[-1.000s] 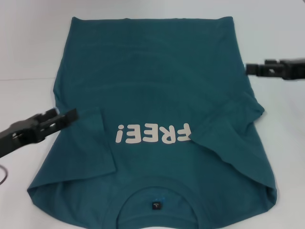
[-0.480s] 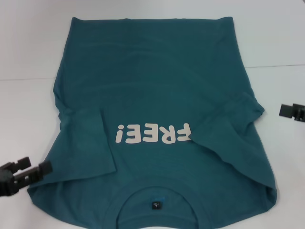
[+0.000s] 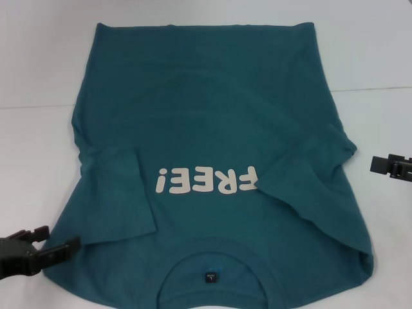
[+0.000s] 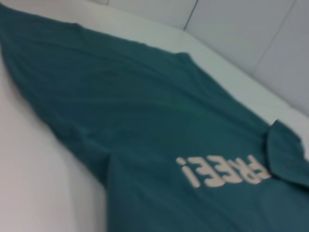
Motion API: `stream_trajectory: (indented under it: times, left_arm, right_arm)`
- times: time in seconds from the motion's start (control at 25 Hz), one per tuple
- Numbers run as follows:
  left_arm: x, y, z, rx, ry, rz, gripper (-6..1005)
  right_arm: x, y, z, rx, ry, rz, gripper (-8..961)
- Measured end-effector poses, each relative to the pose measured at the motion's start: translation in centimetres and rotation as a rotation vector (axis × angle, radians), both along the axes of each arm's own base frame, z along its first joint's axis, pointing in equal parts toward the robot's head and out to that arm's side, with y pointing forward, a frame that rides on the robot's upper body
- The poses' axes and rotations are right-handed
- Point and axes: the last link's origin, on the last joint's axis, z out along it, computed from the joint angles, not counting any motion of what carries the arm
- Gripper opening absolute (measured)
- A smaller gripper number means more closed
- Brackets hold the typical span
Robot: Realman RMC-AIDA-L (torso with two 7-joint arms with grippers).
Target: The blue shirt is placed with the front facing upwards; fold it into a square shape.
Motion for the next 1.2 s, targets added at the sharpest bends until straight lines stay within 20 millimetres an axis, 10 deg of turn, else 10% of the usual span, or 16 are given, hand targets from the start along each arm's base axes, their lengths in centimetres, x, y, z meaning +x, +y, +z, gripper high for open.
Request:
stream_trajectory:
  times: [1.2]
  left_arm:
    - [-2.5,1.1,-1.5,-0.045,0.065,0.094,850]
  right_arm:
    - [0.5,-0.3,0.0,0.006,0.000,-0.020,886]
